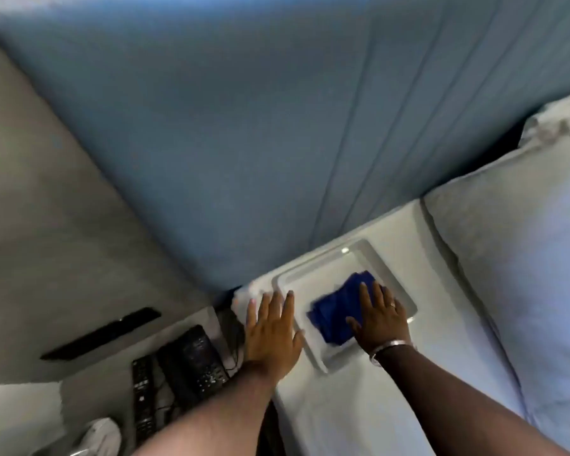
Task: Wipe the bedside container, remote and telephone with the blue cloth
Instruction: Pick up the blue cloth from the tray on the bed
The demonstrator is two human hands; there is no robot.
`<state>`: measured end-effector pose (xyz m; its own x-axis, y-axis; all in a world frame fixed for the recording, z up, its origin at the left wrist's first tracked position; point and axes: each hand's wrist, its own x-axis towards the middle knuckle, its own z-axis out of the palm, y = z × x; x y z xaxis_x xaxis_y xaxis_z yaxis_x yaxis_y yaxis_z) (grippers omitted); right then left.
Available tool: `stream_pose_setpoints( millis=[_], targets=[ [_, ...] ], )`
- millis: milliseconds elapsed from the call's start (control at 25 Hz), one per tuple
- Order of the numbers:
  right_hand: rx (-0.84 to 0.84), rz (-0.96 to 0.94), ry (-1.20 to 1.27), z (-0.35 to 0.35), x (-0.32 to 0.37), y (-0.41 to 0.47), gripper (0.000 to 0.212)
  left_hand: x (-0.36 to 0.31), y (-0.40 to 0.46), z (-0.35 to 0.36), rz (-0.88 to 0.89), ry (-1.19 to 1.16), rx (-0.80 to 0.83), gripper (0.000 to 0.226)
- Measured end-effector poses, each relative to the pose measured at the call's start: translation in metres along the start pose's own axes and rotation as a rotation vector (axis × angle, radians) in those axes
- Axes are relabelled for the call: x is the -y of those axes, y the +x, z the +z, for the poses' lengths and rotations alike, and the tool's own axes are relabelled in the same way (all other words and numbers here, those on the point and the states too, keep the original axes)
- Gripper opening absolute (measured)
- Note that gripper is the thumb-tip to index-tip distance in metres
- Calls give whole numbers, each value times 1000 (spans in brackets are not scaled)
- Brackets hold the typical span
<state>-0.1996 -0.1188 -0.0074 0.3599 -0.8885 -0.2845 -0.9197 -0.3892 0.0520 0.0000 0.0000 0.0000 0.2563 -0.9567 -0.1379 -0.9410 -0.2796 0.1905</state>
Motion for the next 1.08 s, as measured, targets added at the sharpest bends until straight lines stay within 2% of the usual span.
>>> stream_pose_setpoints(
  millis=[40, 160, 320, 360, 440, 520, 600, 720, 800, 920, 1000, 1080],
  targets=[
    [86, 82, 65, 13, -12, 15, 82, -13, 17, 20, 46, -15, 108, 70],
    [134, 219, 294, 46, -36, 62, 81, -49, 64, 61, 97, -184, 310, 63],
    [230, 262, 292, 66, -50, 105, 84, -77, 116, 92, -25, -228, 356, 67],
    [287, 247, 306, 66, -54, 111, 79, -78, 125, 95, -44, -205, 386, 70],
    [431, 212, 460, 60, -63, 117, 58, -79, 136, 97, -41, -239, 559, 69],
    [571, 200, 684, 43, -64, 107, 38, -73, 134, 91, -14, -375, 792, 60],
    [577, 177, 870, 17, -59, 91, 23, -56, 126, 74, -7, -567, 915, 51],
    [448, 132, 1077, -38, -43, 56, 19, -15, 107, 26, -39, -900, 882, 43],
    [411, 50, 1106, -82, -12, 28, 19, 28, 84, -11, -50, -1074, 843, 43],
    [416, -74, 1025, -128, 69, -5, 10, 117, 30, -44, -122, -1269, 821, 59],
    [383, -118, 923, -132, 131, -18, 11, 180, -16, -41, -296, -1445, 787, 63],
    [420, -150, 937, -112, 212, -38, 15, 248, -78, -24, -561, -1652, 629, 56]
  ],
)
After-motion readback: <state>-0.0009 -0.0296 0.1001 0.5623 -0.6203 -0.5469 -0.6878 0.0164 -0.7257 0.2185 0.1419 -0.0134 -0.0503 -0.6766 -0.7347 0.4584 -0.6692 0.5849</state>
